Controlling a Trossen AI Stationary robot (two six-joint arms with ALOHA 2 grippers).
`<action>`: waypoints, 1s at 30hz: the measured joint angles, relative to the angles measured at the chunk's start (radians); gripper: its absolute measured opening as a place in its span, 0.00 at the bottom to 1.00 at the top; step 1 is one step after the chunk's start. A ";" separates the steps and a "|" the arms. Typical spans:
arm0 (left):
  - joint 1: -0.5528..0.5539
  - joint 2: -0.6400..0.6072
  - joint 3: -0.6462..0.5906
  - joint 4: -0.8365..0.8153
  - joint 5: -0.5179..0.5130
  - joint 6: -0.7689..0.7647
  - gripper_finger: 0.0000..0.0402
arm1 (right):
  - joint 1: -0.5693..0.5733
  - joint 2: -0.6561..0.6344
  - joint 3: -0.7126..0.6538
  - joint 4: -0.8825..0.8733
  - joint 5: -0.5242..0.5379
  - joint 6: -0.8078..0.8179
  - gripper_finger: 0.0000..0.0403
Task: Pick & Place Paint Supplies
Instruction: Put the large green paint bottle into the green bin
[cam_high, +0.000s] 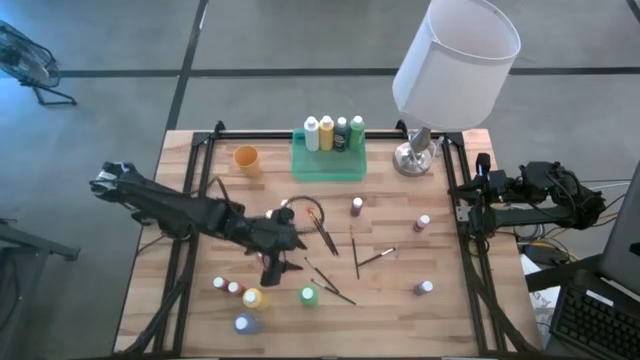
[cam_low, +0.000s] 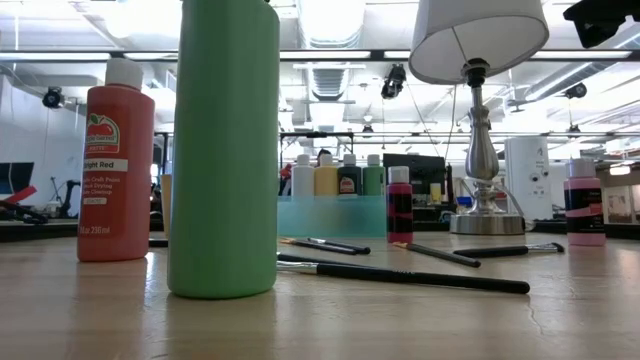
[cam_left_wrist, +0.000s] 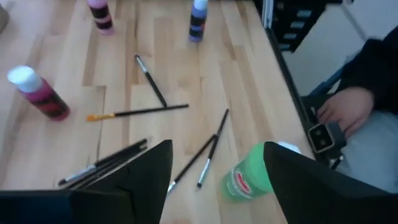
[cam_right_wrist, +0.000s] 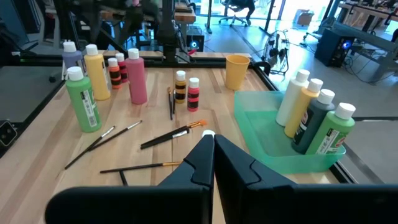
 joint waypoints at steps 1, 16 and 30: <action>-0.015 0.012 0.003 0.001 -0.017 -0.007 0.64 | 0.000 0.000 0.000 0.000 0.000 0.000 0.02; -0.110 0.139 0.045 0.000 -0.053 -0.121 0.62 | 0.000 0.000 0.000 0.000 0.000 0.000 0.02; -0.157 0.152 0.044 0.001 -0.014 -0.121 0.62 | 0.000 0.000 0.000 0.000 0.000 0.000 0.02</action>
